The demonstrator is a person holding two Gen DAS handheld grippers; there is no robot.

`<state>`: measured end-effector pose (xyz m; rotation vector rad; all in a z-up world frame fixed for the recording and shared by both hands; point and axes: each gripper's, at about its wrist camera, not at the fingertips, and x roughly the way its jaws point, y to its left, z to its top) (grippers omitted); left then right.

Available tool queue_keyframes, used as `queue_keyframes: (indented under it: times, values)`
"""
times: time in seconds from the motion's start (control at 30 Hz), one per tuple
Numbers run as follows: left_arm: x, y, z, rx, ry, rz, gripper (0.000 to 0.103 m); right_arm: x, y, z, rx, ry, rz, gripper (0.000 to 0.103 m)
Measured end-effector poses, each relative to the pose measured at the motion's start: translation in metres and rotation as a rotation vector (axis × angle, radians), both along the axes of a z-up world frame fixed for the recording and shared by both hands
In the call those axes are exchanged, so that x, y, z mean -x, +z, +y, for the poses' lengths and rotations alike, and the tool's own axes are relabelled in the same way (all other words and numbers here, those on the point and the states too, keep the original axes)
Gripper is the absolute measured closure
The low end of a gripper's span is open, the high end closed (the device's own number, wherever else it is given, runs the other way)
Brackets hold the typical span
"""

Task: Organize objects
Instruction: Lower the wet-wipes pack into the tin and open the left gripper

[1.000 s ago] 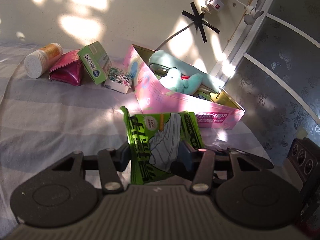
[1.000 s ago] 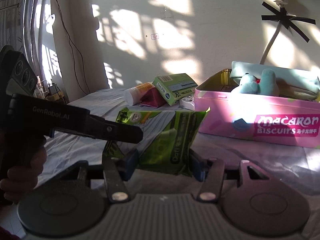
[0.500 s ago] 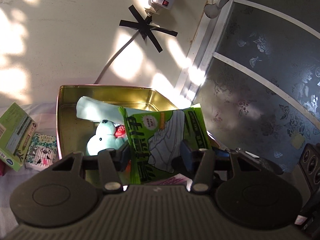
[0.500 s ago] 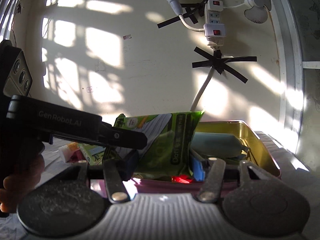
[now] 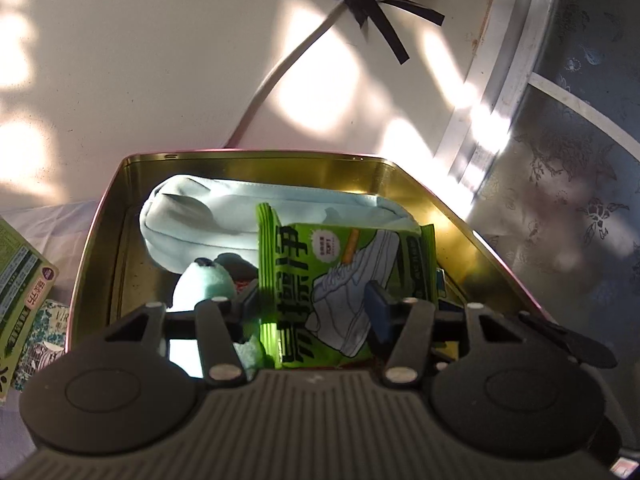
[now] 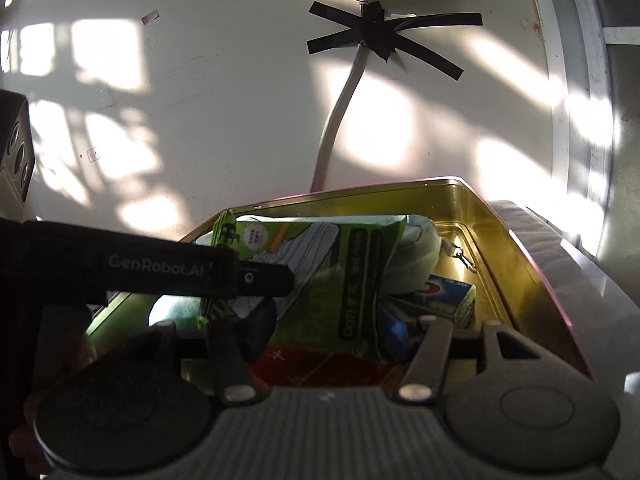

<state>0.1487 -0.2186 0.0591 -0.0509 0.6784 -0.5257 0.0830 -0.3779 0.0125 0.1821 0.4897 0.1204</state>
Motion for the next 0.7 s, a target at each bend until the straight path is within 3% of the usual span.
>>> queue_keyframes:
  times: [0.07, 0.1, 0.23, 0.47, 0.7]
  values:
    - [0.003, 0.001, 0.002, 0.009, 0.021, 0.005, 0.046, 0.01, 0.002, -0.001, -0.013, 0.008, -0.038, 0.031]
    - [0.008, 0.003, 0.005, 0.025, 0.015, -0.002, 0.045, 0.015, 0.004, -0.001, -0.014, 0.005, -0.059, 0.03]
    - [0.033, 0.011, 0.011, 0.013, -0.004, -0.06, 0.044, 0.028, 0.009, -0.005, -0.033, -0.011, -0.085, 0.03]
    - [0.088, 0.026, 0.039, 0.064, -0.007, -0.138, 0.042, 0.067, 0.022, 0.008, -0.018, -0.043, -0.151, 0.03]
    - [0.141, 0.021, 0.066, 0.028, 0.0, -0.225, 0.036, 0.124, 0.021, 0.029, -0.013, -0.094, -0.192, 0.031]
